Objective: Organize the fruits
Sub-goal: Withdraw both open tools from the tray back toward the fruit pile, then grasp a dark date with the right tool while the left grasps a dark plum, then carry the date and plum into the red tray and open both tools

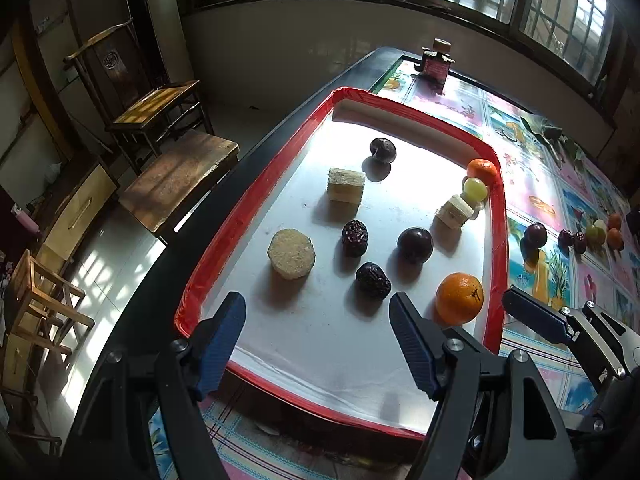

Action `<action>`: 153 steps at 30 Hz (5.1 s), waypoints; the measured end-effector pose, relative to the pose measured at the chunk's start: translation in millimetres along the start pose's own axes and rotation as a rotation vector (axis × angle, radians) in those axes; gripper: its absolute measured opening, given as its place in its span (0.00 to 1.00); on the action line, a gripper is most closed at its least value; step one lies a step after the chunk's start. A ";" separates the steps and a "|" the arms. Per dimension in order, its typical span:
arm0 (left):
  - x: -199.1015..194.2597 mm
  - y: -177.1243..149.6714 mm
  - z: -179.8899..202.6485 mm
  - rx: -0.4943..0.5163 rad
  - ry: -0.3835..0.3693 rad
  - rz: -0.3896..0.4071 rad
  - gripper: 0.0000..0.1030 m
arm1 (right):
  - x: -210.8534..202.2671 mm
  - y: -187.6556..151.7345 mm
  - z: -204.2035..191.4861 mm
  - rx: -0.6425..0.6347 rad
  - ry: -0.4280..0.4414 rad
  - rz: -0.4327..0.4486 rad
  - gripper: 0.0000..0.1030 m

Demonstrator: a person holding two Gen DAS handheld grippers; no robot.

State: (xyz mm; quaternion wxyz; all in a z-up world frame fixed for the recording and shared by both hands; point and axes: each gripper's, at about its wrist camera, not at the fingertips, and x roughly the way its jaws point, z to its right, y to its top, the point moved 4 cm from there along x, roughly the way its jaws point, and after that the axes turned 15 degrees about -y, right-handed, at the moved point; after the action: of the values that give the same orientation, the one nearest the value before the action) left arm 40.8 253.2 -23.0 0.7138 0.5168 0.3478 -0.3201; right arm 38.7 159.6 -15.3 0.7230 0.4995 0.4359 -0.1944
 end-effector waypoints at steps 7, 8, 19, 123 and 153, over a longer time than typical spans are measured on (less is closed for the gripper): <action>-13.6 -9.2 24.2 0.017 -0.009 0.024 0.72 | -23.2 -18.0 22.5 0.053 -0.009 0.015 0.59; -15.0 -11.1 29.6 0.020 -0.012 0.030 0.72 | -26.4 -21.7 27.8 0.063 -0.014 0.017 0.60; -0.9 -29.5 131.3 0.179 -0.098 -0.014 0.73 | -40.0 -77.6 136.8 0.264 -0.092 -0.031 0.64; 15.4 -63.2 164.5 0.196 -0.363 -0.124 0.28 | -50.3 -123.9 200.5 0.202 -0.196 -0.013 0.22; -16.4 -1.1 15.5 0.018 -0.202 -0.006 0.29 | -27.3 -4.3 36.6 -0.002 -0.032 0.087 0.22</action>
State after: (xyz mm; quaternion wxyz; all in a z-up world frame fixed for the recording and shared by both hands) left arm 33.4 239.6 -6.5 0.7396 0.4873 0.2726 -0.3758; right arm 36.7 120.9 9.2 0.7383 0.5139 0.4023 -0.1703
